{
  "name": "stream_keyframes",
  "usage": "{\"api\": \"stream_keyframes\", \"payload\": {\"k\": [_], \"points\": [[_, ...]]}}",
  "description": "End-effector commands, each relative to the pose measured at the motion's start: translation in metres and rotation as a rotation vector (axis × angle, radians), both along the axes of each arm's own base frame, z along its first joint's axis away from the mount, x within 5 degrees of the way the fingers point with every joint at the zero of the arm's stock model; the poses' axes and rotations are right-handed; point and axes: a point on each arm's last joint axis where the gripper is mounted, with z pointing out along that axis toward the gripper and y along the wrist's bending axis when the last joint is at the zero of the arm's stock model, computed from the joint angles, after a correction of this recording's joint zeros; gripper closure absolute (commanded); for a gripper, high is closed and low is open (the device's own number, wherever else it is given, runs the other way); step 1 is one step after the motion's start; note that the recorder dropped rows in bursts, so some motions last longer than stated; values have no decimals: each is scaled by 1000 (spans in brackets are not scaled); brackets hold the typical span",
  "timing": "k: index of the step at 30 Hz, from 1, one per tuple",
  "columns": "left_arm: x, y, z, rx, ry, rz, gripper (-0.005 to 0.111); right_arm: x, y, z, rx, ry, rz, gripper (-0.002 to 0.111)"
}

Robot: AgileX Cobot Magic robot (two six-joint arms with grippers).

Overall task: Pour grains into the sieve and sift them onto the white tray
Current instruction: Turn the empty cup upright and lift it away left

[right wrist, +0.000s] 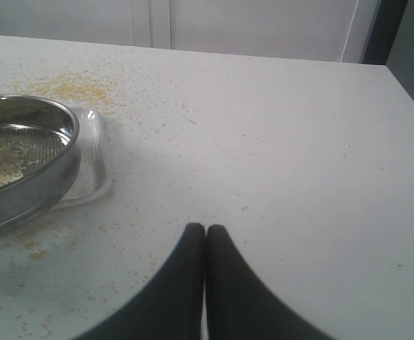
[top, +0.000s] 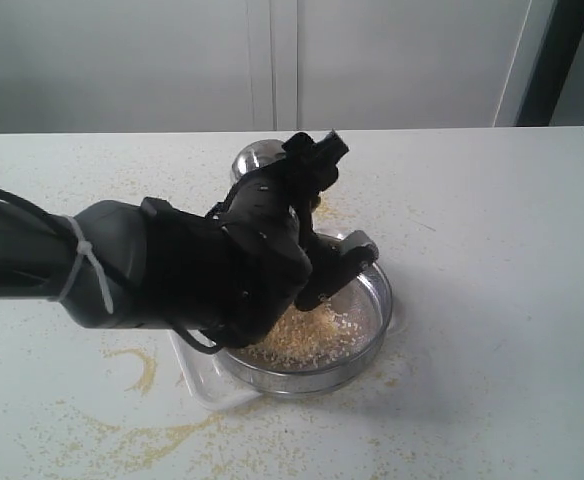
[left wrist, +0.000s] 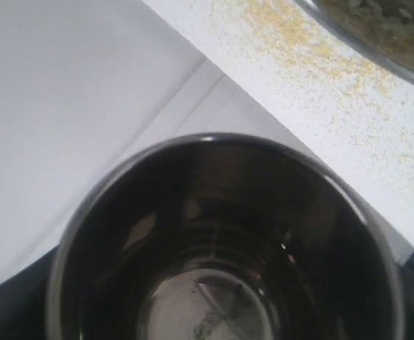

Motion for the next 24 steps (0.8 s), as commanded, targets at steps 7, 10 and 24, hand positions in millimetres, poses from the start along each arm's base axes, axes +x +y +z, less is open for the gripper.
{"api": "stream_keyframes", "payload": {"k": [7,10,24], "points": [[-5,19,24,-521,153,231,107,0,0,-1,-1,-7,-7,108],[-6,27,30,-601,214,292,107,0,0,-1,-1,-7,-7,108],[4,71,57,-1126,565,566,107,0,0,-1,-1,-7,-7,108]]}}
